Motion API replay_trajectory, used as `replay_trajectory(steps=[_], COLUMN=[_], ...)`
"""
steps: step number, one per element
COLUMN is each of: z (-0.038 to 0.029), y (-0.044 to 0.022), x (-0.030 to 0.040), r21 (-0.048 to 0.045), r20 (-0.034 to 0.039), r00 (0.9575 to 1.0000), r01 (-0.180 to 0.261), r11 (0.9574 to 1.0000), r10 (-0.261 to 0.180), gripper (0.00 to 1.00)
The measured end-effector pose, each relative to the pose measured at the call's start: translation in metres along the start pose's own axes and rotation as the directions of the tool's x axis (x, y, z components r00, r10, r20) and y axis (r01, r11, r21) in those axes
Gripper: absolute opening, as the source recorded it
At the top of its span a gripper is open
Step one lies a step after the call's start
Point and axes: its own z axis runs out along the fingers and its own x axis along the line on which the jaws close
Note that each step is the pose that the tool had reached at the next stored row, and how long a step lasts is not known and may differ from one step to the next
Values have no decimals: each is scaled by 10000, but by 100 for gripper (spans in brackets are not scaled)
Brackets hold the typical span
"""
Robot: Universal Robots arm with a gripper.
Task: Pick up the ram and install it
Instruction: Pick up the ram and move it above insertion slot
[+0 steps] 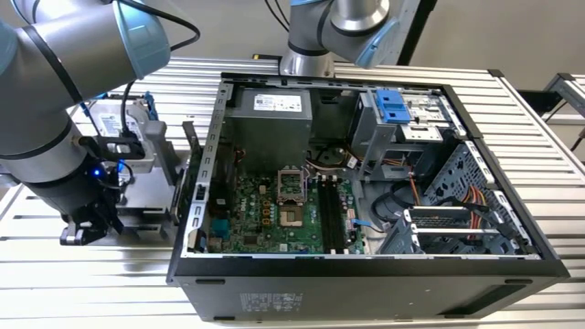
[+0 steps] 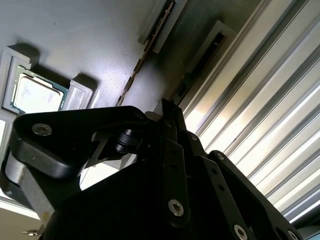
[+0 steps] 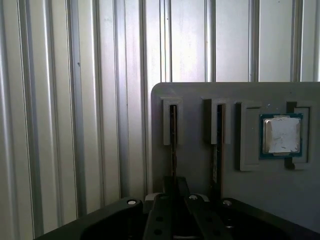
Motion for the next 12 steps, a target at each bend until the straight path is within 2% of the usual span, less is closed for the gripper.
replay_trajectory(steps=[12], z=[4], y=[0], x=[0], r21=[0], r20=[0], r00=[10000], r01=[0], r11=[10000], r10=[0], gripper=[0])
